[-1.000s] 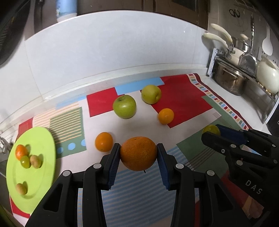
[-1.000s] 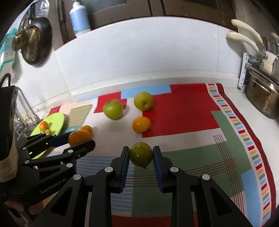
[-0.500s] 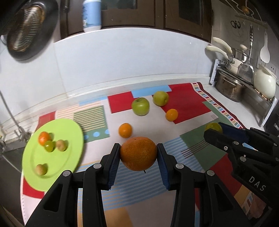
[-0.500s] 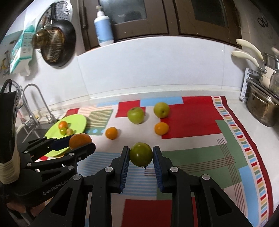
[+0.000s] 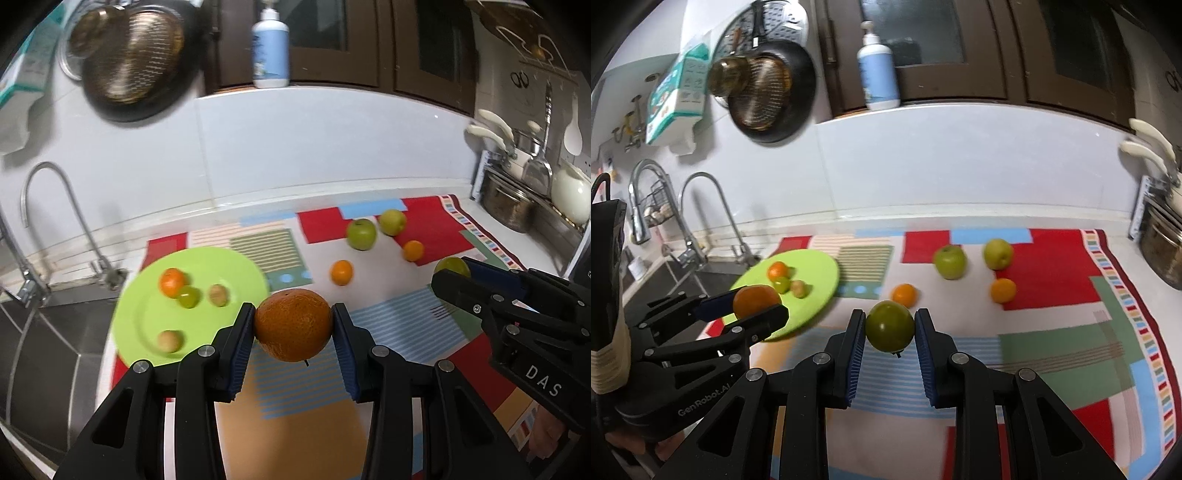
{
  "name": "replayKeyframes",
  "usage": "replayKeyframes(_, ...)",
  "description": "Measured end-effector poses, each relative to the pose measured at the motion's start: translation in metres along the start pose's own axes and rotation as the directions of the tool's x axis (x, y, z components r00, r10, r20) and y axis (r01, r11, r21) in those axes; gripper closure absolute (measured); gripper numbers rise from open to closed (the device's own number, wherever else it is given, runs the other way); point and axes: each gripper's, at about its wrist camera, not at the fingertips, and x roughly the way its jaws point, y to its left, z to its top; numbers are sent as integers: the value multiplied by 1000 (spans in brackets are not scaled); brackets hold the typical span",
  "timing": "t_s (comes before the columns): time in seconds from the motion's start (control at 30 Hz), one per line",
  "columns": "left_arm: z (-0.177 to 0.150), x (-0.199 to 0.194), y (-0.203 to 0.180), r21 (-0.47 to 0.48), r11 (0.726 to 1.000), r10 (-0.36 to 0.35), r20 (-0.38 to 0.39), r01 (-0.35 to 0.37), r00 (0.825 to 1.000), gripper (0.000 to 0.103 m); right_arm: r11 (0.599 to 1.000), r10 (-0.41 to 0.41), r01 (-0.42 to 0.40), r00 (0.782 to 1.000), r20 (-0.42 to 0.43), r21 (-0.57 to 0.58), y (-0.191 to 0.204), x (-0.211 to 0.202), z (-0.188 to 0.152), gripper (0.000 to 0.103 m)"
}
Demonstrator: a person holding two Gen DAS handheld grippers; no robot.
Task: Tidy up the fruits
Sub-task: 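Carry the orange and green fruit over the green plate with both grippers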
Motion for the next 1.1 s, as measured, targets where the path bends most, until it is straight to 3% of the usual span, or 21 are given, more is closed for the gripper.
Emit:
replayKeyframes(0.53, -6, -18, 86, -33, 997, 68, 26, -67, 997, 62, 995, 81, -79, 996, 24, -63, 90, 23, 14, 75)
replayKeyframes(1.1, -6, 30, 141, -42, 996, 80, -21, -81, 997, 62, 989, 109, -114, 993, -49, -94, 133, 88, 19, 75)
